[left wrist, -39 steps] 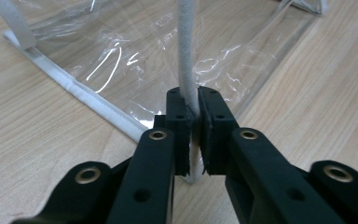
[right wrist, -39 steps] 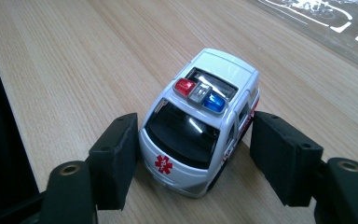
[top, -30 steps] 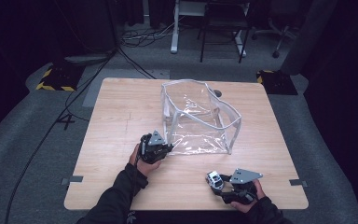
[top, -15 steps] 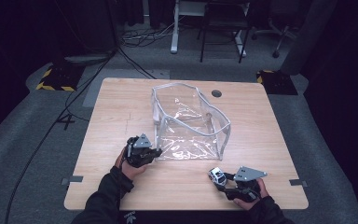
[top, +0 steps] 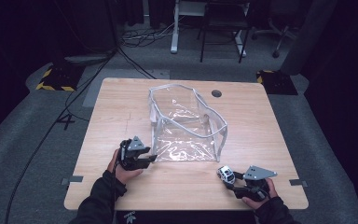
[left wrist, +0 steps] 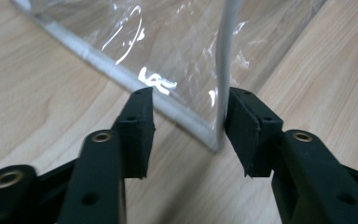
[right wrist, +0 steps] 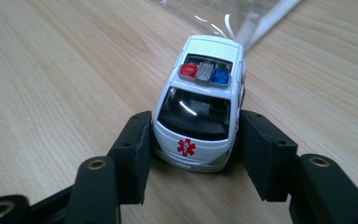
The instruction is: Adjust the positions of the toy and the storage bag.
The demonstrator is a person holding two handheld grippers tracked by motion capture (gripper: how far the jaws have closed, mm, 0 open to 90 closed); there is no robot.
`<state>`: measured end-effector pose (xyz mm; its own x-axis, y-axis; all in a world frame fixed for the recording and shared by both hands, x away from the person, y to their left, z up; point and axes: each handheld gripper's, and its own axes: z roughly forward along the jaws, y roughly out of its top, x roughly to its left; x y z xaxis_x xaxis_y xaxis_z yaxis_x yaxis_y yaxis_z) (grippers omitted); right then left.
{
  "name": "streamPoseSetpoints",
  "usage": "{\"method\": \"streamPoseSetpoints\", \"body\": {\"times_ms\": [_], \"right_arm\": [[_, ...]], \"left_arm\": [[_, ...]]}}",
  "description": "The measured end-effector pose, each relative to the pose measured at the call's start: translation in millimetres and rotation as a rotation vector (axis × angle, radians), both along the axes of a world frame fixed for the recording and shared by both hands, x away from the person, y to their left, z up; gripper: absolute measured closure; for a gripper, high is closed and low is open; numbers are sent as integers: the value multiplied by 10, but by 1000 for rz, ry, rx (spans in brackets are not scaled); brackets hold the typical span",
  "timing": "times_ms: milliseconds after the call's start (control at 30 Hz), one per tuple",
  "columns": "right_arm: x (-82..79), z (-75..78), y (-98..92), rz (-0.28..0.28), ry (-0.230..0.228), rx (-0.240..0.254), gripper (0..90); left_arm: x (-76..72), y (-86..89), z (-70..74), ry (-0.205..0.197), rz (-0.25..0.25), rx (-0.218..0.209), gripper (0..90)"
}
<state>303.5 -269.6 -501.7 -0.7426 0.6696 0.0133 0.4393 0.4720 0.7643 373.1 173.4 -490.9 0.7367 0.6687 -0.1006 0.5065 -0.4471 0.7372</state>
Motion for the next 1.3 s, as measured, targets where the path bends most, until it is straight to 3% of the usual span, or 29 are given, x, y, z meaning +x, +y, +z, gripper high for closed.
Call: {"method": "streamPoseSetpoints", "body": {"times_ms": [133, 200, 267, 333, 367, 467, 600, 633, 767, 900, 1000, 1067, 1300], "right_arm": [[38, 3, -95, -38, 1, -4, 468], [69, 4, -158, -50, -1, -10, 468], [92, 4, -195, -59, -3, -12, 469], [107, 5, -225, -72, -3, -11, 468], [113, 6, -237, -72, -4, -16, 468], [158, 0, -294, -104, -4, -1, 468], [209, 3, -373, -137, -3, -4, 468], [252, -2, -434, -163, -10, -5, 468], [349, -5, -563, -225, -13, 0, 468], [406, 0, -653, -248, -9, -4, 468], [445, -2, -728, -275, -9, 4, 468], [457, 1, -762, -284, -3, 5, 468], [467, -1, -783, -286, -6, 6, 467]], "left_arm": [[16, 115, 6, -7, 22, 5, 407], [24, 145, -1, 6, 22, -6, 389], [16, 195, 12, 6, 18, 18, 398], [9, 288, 27, 1, 43, 8, 386], [28, 341, 20, 1, 79, -4, 386], [122, 377, -20, 28, 127, -13, 347], [272, 276, -58, 34, 146, 25, 325], [361, 224, -67, 59, 167, -8, 324], [512, 121, -74, 79, 194, -31, 295], [616, 76, -72, 98, 186, -40, 286], [693, -9, -89, 74, 222, -47, 290], [748, -55, -80, 67, 200, -7, 290], [953, -165, -89, 108, 172, -84, 284]]}}
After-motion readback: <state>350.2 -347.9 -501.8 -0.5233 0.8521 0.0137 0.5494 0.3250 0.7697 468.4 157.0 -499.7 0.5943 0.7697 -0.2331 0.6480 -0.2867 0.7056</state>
